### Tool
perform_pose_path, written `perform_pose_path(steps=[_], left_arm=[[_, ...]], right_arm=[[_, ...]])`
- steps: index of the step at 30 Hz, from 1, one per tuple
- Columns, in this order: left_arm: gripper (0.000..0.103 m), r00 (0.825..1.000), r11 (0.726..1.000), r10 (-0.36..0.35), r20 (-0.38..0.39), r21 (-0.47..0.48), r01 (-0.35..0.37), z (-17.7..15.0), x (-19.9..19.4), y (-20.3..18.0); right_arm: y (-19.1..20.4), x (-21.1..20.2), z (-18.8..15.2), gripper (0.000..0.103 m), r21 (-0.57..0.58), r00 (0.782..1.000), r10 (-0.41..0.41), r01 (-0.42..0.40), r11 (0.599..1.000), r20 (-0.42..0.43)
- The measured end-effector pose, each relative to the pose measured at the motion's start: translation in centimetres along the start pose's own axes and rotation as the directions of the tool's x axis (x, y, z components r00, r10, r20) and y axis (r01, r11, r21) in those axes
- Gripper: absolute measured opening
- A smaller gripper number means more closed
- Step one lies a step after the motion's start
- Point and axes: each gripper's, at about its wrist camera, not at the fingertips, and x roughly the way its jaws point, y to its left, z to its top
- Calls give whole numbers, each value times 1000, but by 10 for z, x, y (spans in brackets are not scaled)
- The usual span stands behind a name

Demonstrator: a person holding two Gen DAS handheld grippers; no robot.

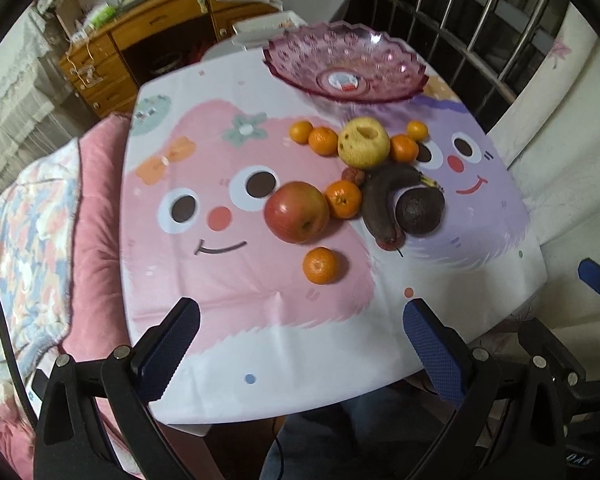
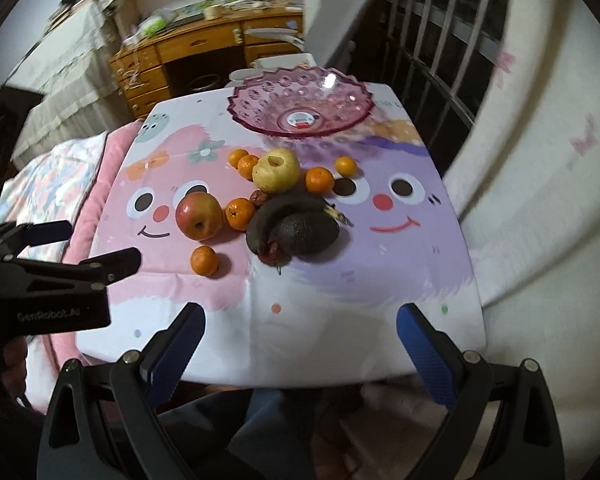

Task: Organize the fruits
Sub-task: 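Move both tools toward the fruit pile on the tablecloth, then grasp a mandarin with the left tool while the right tool grasps the avocado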

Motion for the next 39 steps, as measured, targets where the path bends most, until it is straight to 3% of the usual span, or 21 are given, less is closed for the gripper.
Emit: perform_pose_path(steps=[6, 12, 16, 18, 22, 26, 33, 39], left_arm=[[100, 996, 999, -12, -86, -40, 9, 15, 48, -3], [96, 981, 993, -54, -184, -114, 34, 27, 98, 0], [86, 966, 980, -79, -244, -199, 30, 30, 130, 4], [82, 954, 967, -100, -281, -253, 27, 29, 147, 8], [74, 936, 945, -130, -328, -327, 17, 27, 169, 8], [72, 929, 937, -125, -347, -350, -4, 28, 180, 2], [51, 921, 922, -90, -380, -382, -67, 30, 199, 0], [38, 927, 925, -60, -370, -370, -88, 33, 202, -5]], right_arm=[[2, 37, 15, 97, -156, 999, -31, 35, 987, 25], [2, 85, 30, 95, -320, 999, -30, 32, 947, 12], [2, 117, 34, 92, -433, 1000, -20, 15, 901, -7], [4, 129, 35, 84, -484, 1000, -13, 3, 875, -17], [9, 153, 35, 80, -593, 998, -9, -26, 805, -55], [9, 166, 38, 79, -638, 997, 7, -58, 768, -82], [12, 182, 43, 79, -679, 990, 49, -125, 724, -130], [15, 192, 43, 75, -707, 987, 64, -150, 691, -146]])
